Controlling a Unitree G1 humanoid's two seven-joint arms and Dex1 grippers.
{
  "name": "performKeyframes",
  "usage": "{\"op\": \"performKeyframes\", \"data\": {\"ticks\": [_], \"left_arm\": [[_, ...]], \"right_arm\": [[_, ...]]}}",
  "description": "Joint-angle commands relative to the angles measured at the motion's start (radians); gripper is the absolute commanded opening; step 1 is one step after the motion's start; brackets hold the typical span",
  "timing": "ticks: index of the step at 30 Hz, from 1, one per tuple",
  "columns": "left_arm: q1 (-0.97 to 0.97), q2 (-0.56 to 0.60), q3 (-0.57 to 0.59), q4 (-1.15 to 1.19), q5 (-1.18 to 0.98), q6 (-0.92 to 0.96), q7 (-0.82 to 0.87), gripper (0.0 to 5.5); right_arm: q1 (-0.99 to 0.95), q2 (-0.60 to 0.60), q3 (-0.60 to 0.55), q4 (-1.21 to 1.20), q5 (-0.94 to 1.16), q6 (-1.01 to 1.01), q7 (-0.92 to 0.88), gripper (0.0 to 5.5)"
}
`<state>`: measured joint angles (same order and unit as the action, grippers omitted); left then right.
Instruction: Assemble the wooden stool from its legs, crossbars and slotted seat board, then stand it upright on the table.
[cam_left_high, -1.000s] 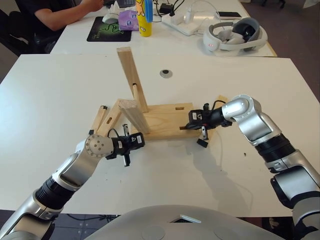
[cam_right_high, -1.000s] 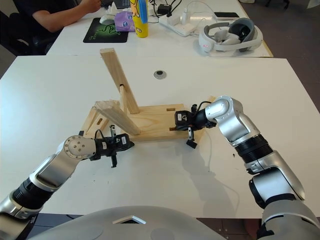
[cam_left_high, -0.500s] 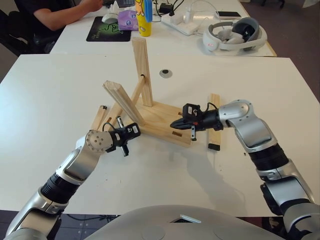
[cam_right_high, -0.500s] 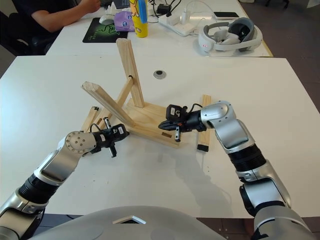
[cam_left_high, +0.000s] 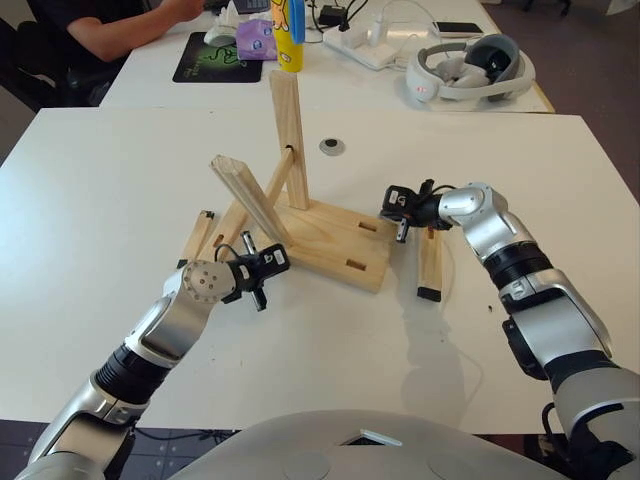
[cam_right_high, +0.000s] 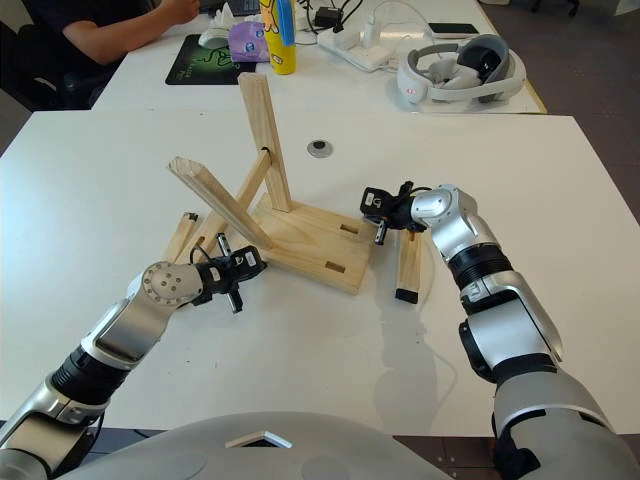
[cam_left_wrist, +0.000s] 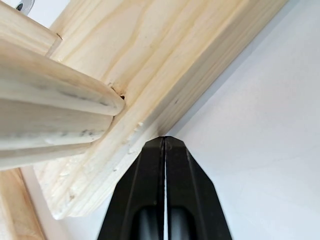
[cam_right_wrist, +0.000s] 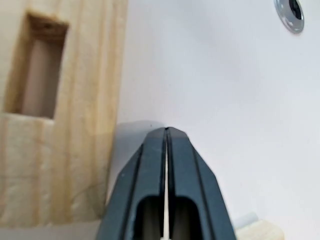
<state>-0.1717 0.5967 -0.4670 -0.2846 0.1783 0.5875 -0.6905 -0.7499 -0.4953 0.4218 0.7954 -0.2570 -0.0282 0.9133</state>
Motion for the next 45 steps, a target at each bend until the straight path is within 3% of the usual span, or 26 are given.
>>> {"op": "performKeyframes", "data": {"ticks": [1,5,18,25,39,45], "left_arm": [[0.003,-0.001,-0.009,0.029,0.004,0.016,-0.017,0.01],[0.011,-0.003,0.006,0.039,0.003,0.015,-0.009,0.01],[-0.06,-0.113,0.016,0.158,0.008,-0.03,0.051,0.01],[-0.071,-0.134,0.009,0.177,0.019,-0.041,0.05,0.01],[-0.124,-0.174,-0.009,0.272,0.031,-0.107,0.043,0.01],[-0.082,-0.1,0.041,0.161,0.034,-0.055,0.022,0.01]], "right_arm": [[0.046,-0.027,0.003,-0.092,0.054,0.036,0.189,0.0],[0.138,-0.091,-0.028,-0.32,0.125,0.151,0.318,0.0],[0.433,-0.079,-0.07,-0.858,0.224,0.476,0.232,0.0],[0.467,-0.042,-0.081,-0.878,0.213,0.522,0.117,0.0],[0.478,-0.043,-0.085,-0.926,0.265,0.562,0.103,0.0],[0.463,-0.063,-0.107,-0.921,0.26,0.548,0.098,0.0]]}}
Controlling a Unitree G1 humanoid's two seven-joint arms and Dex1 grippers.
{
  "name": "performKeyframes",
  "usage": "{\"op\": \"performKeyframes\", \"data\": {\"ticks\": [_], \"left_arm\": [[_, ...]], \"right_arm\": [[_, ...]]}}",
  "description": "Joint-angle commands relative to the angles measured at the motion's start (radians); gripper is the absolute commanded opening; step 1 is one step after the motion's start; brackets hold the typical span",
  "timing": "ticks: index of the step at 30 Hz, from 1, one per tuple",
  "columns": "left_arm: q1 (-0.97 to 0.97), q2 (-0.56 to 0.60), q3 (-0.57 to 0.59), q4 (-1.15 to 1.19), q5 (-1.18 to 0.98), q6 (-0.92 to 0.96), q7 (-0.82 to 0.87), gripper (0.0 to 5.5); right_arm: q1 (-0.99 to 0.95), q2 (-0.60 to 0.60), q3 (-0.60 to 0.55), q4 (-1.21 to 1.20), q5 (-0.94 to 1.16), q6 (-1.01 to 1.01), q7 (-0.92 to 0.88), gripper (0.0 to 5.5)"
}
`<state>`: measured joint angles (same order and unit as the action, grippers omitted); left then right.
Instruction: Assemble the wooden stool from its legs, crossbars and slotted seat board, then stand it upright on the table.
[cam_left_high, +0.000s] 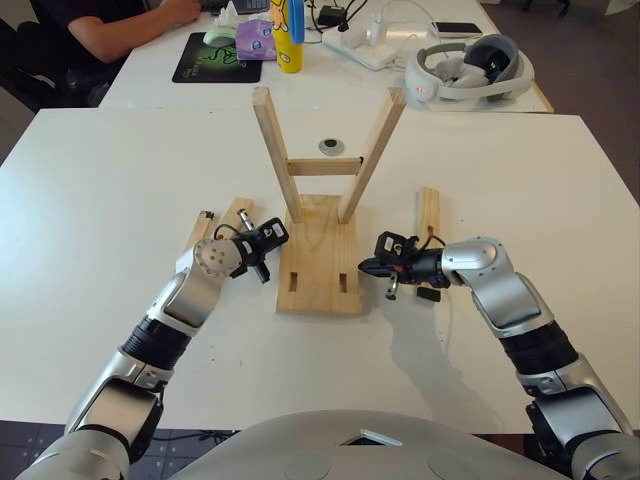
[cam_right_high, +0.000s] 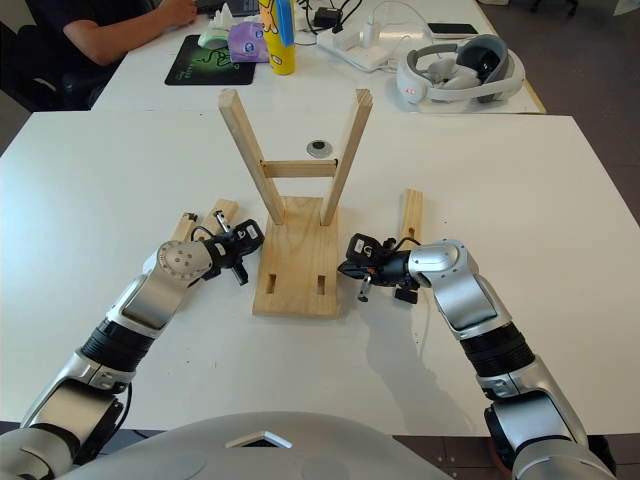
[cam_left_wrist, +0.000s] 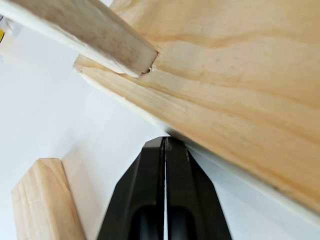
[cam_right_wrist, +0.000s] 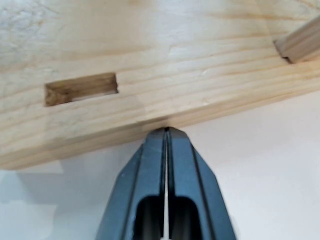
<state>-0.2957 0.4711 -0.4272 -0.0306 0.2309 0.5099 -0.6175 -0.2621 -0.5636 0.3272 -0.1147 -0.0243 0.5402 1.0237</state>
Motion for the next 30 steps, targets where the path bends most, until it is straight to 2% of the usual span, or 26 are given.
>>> {"op": "performKeyframes", "data": {"ticks": [1,5,7,12,14,15,19,24,28,30], "left_arm": [[0.053,0.032,0.024,-0.124,-0.03,0.032,-0.049,0.01],[0.075,-0.018,0.193,-0.261,-0.131,0.049,0.008,0.01],[0.085,-0.048,0.297,-0.329,-0.191,0.071,0.046,0.01],[0.113,-0.156,0.572,-0.42,-0.309,0.152,0.204,0.71],[0.129,-0.169,0.634,-0.382,-0.323,0.202,0.253,1.02],[0.138,-0.174,0.662,-0.365,-0.323,0.2,0.282,1.22],[0.153,-0.183,0.698,-0.328,-0.311,0.281,0.368,1.78],[0.141,-0.122,0.67,-0.249,-0.338,0.354,0.328,2.53],[0.1,-0.073,0.636,-0.14,-0.358,0.383,0.274,3.1],[0.077,-0.038,0.611,-0.085,-0.353,0.38,0.249,3.1]], "right_arm": [[-0.025,0.004,-0.022,-0.016,0.033,-0.017,-0.014,0.0],[-0.004,0.007,-0.105,-0.068,0.04,-0.025,-0.098,0.0],[0.025,0.029,-0.194,-0.119,0.074,0.017,-0.173,0.0],[0.12,0.167,-0.445,-0.283,0.221,0.189,-0.376,0.0],[0.145,0.228,-0.491,-0.313,0.23,0.216,-0.476,0.0],[0.154,0.239,-0.479,-0.317,0.198,0.219,-0.529,0.0],[0.171,0.335,-0.474,-0.314,0.216,0.237,-0.65,0.0],[0.181,0.356,-0.44,-0.307,0.216,0.222,-0.686,0.0],[0.17,0.377,-0.456,-0.3,0.249,0.227,-0.705,0.0],[0.167,0.375,-0.455,-0.294,0.256,0.225,-0.711,0.0]]}}
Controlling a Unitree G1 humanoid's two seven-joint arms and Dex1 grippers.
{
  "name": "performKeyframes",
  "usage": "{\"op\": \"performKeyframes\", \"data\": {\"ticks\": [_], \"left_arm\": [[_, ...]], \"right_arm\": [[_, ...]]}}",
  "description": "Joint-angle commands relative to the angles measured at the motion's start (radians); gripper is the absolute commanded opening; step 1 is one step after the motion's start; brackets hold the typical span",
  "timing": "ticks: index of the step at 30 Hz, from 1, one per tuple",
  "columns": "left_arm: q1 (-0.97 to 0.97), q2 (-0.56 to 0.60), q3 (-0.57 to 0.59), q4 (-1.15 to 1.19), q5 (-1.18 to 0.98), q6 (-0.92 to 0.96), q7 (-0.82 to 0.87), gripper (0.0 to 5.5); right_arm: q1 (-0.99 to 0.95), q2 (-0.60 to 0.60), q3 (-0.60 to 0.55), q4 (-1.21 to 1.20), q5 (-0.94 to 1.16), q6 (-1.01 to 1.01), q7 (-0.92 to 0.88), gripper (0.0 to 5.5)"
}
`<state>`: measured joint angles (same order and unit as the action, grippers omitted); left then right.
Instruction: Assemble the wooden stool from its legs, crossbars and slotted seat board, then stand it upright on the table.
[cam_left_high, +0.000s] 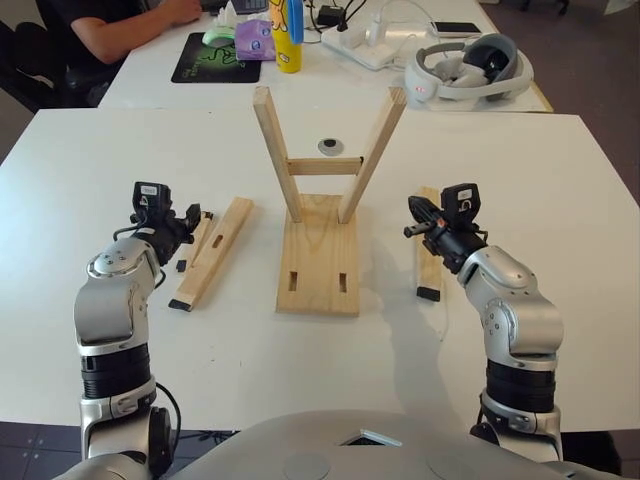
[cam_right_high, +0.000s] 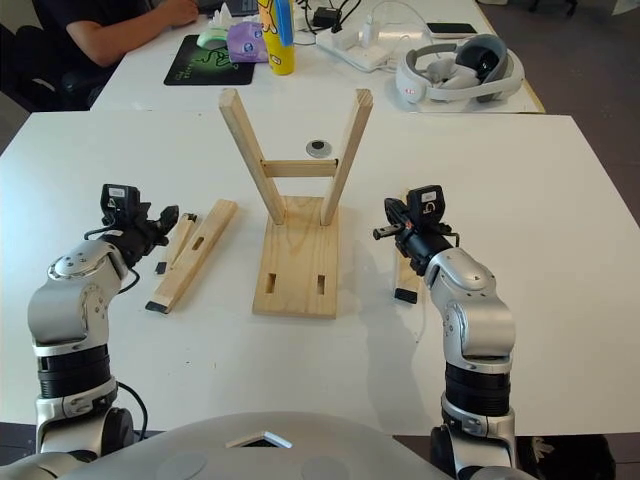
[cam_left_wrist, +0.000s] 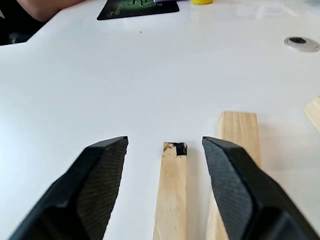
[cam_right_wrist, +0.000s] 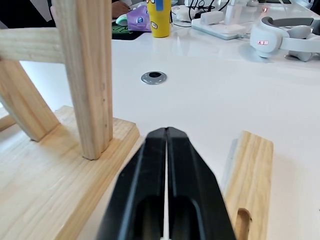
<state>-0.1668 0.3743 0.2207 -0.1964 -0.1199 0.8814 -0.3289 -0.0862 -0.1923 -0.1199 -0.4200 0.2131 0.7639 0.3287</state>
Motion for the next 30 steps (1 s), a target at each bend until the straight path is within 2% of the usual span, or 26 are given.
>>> {"op": "performKeyframes", "data": {"ticks": [1,10,28,30], "left_arm": [[-0.06,0.077,-0.051,0.106,0.003,0.003,-0.053,3.1],[-0.093,0.157,-0.117,0.209,0.005,-0.004,-0.114,3.1],[-0.058,0.189,-0.177,0.257,-0.014,0.02,-0.167,3.1],[-0.056,0.183,-0.167,0.268,-0.019,0.022,-0.164,2.89]], "right_arm": [[-0.01,0.005,-0.007,0.013,0.022,0.001,-0.018,0.0],[-0.008,0.004,0.013,0.012,0.038,0.006,-0.031,0.0],[-0.039,-0.035,0.083,-0.011,0.026,0.004,-0.057,0.0],[-0.04,-0.034,0.081,-0.01,0.03,0.004,-0.061,0.0]]}}
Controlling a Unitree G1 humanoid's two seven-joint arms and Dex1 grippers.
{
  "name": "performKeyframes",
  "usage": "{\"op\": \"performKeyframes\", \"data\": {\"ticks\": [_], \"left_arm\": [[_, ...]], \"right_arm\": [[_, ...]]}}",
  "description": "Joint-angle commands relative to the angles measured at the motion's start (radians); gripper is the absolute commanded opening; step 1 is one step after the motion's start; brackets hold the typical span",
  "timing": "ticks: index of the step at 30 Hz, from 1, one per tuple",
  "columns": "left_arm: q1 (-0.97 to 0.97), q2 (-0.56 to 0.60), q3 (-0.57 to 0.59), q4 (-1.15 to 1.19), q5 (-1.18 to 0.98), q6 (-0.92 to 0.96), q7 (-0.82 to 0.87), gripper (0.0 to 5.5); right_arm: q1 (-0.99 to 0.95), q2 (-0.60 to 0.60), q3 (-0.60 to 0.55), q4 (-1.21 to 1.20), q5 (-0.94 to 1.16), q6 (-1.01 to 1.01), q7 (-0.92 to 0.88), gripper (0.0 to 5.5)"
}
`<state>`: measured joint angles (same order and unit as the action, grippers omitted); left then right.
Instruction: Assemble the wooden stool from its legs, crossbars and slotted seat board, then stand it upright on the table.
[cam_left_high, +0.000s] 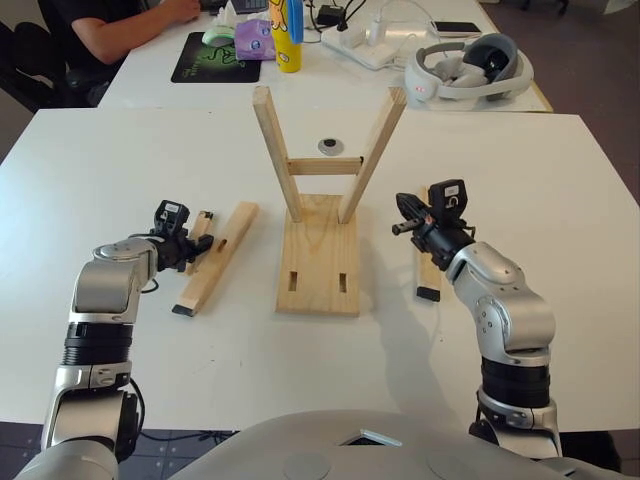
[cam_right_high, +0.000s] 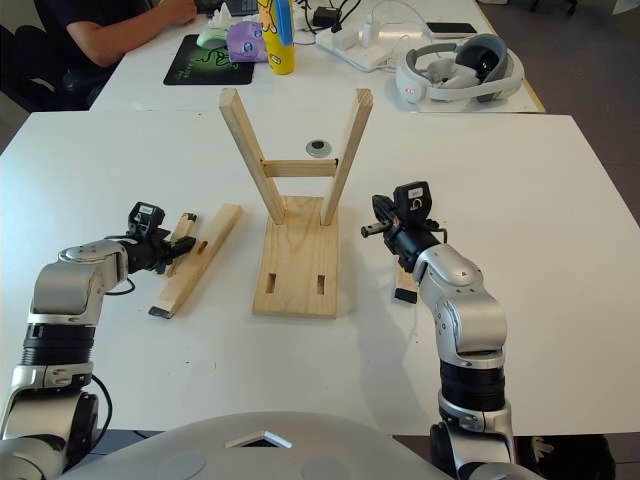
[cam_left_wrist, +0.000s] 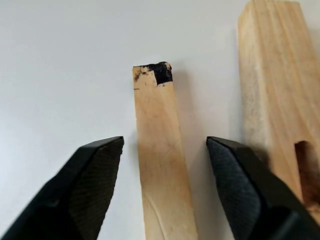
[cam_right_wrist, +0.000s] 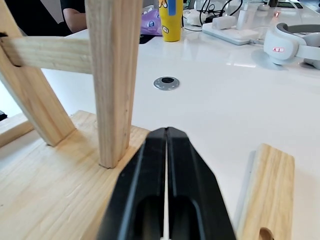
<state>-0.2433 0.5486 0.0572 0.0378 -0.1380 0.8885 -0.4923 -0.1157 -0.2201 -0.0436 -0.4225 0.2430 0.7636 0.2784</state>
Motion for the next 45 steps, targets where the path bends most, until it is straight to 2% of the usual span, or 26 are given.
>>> {"op": "performKeyframes", "data": {"ticks": [1,11,15,19,22,25,29,32,35,39,45], "left_arm": [[0.02,0.009,-0.004,0.041,0.0,0.011,0.0,2.76],[0.018,0.013,0.003,0.091,-0.007,-0.031,0.0,1.46],[0.014,-0.005,0.042,0.083,-0.023,-0.114,0.011,1.33],[0.014,-0.045,0.14,-0.089,-0.128,-0.3,-0.044,1.33],[0.008,-0.063,0.262,-0.283,-0.272,-0.415,-0.092,1.33],[0.028,-0.054,0.311,-0.442,-0.355,-0.472,-0.118,1.33],[0.103,-0.059,0.238,-0.622,-0.399,-0.459,-0.121,1.33],[0.106,-0.081,0.123,-0.692,-0.37,-0.466,-0.099,1.33],[0.081,-0.123,0.022,-0.714,-0.316,-0.476,-0.038,1.33],[0.09,-0.163,-0.072,-0.719,-0.209,-0.518,0.034,1.33],[0.135,-0.188,-0.174,-0.709,-0.108,-0.585,0.061,1.33]], "right_arm": [[-0.011,-0.006,0.005,-0.008,0.001,0.004,-0.012,0.0],[-0.021,-0.014,-0.005,-0.006,0.001,-0.004,-0.022,0.0],[-0.016,-0.024,-0.02,-0.005,0.004,-0.018,-0.016,0.0],[0.066,-0.056,-0.05,-0.071,0.134,0.057,0.09,0.0],[0.134,-0.059,-0.133,-0.148,0.332,0.159,0.165,0.0],[0.168,-0.014,-0.195,-0.243,0.593,0.23,0.188,0.48],[0.156,0.011,-0.196,-0.284,0.828,0.272,0.123,1.12],[0.083,0.06,-0.18,-0.27,0.963,0.245,0.001,1.5],[0.0,0.104,-0.165,-0.256,1.05,0.192,-0.135,1.91],[-0.073,0.103,-0.143,-0.224,1.094,0.142,-0.247,2.59],[-0.124,0.109,-0.097,-0.191,1.173,0.086,-0.338,2.64]]}}
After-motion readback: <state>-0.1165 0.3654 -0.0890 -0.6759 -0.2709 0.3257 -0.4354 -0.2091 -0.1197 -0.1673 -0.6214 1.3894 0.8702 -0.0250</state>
